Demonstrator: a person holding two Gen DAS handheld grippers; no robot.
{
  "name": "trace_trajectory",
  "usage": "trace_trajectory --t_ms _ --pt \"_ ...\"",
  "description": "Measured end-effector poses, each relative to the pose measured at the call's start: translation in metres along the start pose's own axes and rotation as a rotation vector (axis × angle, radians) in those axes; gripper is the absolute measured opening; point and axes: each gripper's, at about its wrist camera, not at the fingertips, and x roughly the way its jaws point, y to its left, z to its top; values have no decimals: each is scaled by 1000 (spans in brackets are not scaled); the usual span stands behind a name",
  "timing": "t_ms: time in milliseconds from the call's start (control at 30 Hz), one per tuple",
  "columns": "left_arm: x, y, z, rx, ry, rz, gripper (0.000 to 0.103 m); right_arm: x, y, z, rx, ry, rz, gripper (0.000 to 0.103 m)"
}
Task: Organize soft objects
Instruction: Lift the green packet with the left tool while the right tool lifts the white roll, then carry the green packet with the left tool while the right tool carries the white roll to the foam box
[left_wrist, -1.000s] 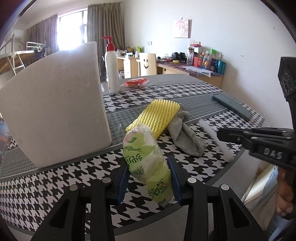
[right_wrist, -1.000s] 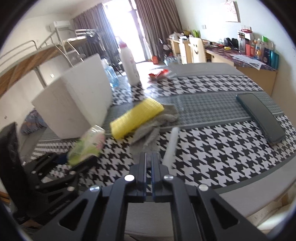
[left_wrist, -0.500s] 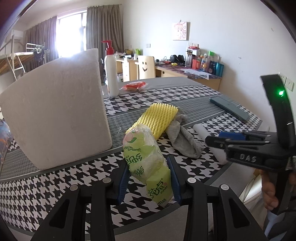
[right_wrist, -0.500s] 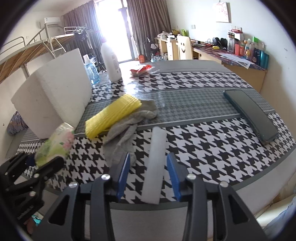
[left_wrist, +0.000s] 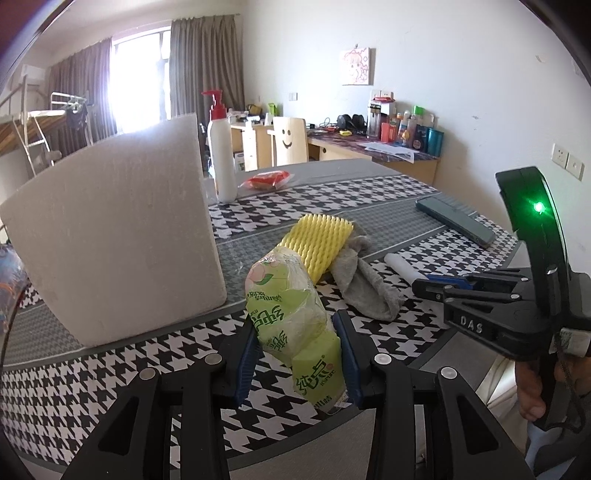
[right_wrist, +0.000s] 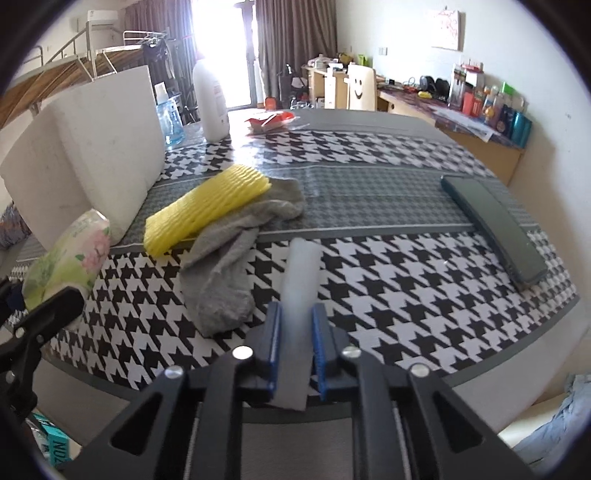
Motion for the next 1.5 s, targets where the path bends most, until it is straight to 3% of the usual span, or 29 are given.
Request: trace_trajectory --t_ms 333,1500 --pt "-6 2 9 7 -34 7 41 -30 0 12 20 -83 66 12" --pt "-30 0 58 49 -177 16 41 -82 11 53 -25 -268 137 12"
